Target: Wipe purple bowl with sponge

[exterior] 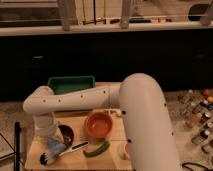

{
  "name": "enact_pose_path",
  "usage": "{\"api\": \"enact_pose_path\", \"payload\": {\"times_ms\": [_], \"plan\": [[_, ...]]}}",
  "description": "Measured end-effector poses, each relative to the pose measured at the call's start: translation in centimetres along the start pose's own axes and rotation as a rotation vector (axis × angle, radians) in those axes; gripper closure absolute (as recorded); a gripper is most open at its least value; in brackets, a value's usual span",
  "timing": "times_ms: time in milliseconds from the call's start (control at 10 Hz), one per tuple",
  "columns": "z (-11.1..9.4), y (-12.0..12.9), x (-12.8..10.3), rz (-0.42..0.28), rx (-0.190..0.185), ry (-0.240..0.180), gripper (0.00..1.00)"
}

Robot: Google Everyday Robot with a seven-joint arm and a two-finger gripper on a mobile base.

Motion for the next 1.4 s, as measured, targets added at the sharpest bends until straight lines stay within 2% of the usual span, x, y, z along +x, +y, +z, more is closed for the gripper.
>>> {"api": "enact_pose_path", "payload": {"times_ms": [300,400,600,1000,1400], "plan": [[-0.5,3.8,-0.6,0.064,-0.027,0.004,1.00],[-1.1,5.1,0.1,0.094,-0.033,0.021,1.00],[-2.5,5.6,1.9,0.111,-0.034,0.062,1.00],[-4.4,4.6,4.1,0.072,-0.034,0.111,1.00],[-4.9,-0.6,6.5,-0.045,-0.031,0.134,1.00]]}}
